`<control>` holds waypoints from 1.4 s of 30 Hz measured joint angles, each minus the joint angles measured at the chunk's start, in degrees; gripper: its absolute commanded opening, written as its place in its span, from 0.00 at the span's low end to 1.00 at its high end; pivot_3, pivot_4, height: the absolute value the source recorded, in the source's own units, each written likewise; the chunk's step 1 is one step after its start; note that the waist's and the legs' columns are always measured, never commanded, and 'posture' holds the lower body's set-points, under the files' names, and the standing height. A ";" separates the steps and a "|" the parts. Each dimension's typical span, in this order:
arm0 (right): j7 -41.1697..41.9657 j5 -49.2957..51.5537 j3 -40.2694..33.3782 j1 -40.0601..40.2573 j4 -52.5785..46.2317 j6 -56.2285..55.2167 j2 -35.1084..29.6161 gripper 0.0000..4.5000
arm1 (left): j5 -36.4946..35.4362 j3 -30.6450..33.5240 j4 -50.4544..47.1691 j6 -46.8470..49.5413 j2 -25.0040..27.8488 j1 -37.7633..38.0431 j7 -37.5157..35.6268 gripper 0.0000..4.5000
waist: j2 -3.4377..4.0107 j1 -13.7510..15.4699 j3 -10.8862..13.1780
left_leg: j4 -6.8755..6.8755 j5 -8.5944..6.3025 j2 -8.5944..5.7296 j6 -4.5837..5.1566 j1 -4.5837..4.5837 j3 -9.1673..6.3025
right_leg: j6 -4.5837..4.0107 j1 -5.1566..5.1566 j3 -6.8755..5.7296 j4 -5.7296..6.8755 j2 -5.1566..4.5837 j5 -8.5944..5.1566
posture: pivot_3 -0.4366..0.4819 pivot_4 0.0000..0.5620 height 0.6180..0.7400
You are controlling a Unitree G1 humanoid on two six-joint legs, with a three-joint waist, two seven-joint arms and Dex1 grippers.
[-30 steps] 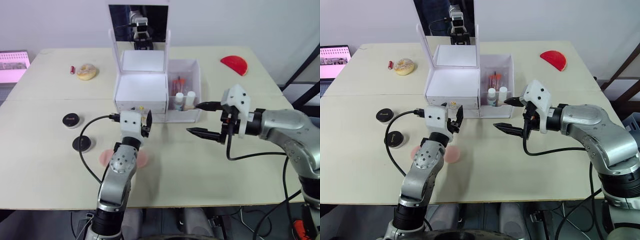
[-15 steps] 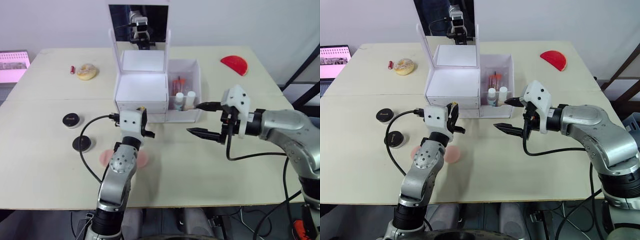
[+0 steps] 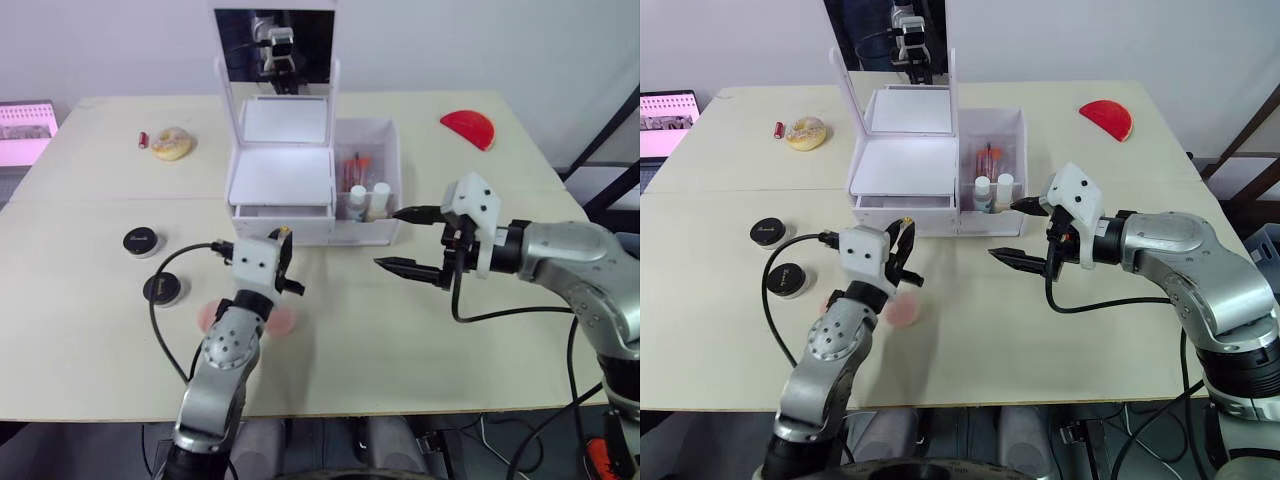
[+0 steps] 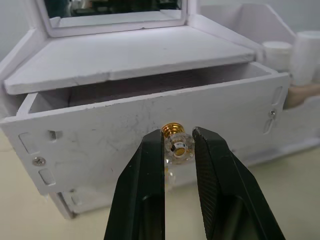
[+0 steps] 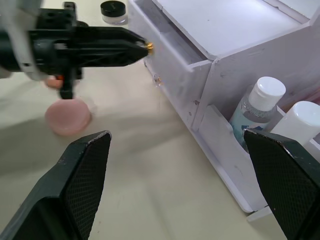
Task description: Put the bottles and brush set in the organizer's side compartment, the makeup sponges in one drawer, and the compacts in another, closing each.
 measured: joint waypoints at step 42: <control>4.59 -3.67 1.28 -2.15 3.63 -2.96 0.64 1.00 | -20.43 9.88 -18.37 -1.40 17.55 27.17 -16.64 0.99 | 0.04 -0.15 0.03 | -0.12 -0.01 0.07 -0.01 -0.04 0.06 | 0.17 -0.13 -0.02 -0.10 -0.04 -0.16 | 0.48 0.27 1.00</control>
